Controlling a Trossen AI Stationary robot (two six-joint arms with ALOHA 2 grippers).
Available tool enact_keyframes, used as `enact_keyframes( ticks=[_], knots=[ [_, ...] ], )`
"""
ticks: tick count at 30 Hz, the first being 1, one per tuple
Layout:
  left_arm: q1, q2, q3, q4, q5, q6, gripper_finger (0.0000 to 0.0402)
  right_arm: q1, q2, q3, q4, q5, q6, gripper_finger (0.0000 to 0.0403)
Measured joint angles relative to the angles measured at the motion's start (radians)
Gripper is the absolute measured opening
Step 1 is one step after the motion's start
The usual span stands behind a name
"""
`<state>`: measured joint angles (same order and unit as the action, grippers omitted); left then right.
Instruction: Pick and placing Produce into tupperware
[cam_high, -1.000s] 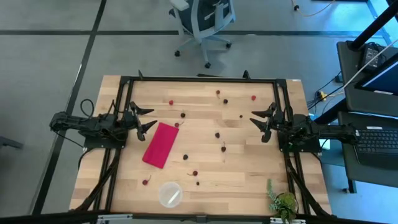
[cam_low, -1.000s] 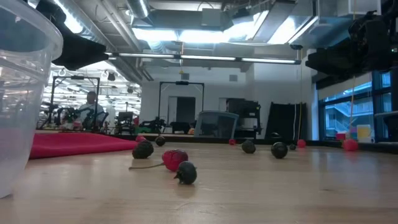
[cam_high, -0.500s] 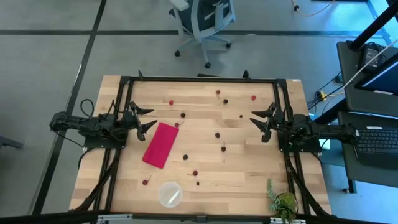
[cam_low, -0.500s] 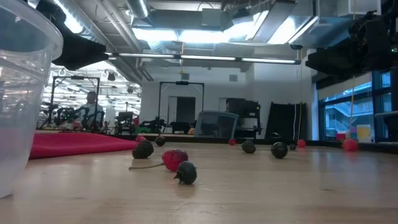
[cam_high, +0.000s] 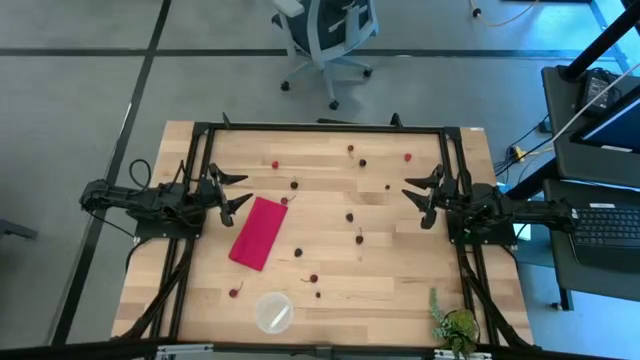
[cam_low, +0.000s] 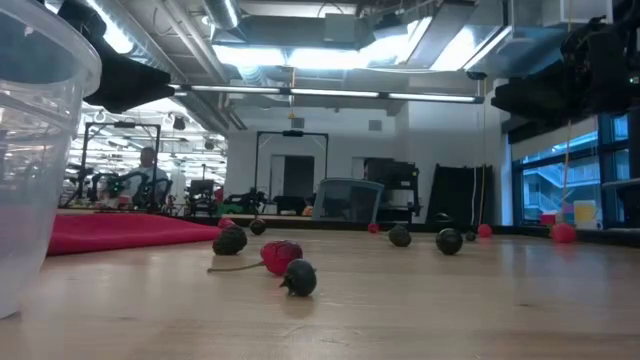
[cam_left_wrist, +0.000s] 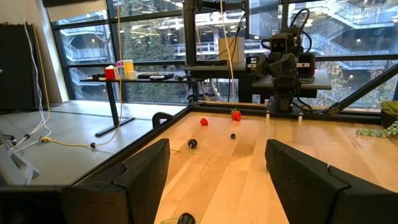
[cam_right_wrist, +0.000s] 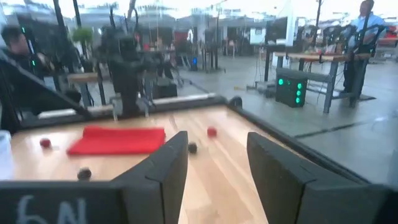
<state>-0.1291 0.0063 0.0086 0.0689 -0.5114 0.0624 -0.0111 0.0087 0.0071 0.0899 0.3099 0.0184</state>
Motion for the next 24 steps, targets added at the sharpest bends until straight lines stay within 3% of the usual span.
enact_keyframes(
  ticks=[11,15,20,24],
  knots=[
    [0.000,0.000,0.000,0.000,0.000,0.000,0.0260,0.001,0.000,0.000,0.204,-0.006,0.028,0.0168],
    [0.000,0.000,0.000,0.000,0.000,0.001,0.0260,0.018,0.018,0.001,0.208,-0.124,-0.001,0.0168],
    [0.000,0.000,0.000,0.001,-0.003,0.114,0.0260,0.059,0.125,0.065,0.195,-0.127,-0.001,0.0168],
    [0.000,0.000,0.000,0.001,-0.007,0.153,0.0260,0.102,0.288,0.180,0.192,-0.137,-0.035,0.0168]
  ],
)
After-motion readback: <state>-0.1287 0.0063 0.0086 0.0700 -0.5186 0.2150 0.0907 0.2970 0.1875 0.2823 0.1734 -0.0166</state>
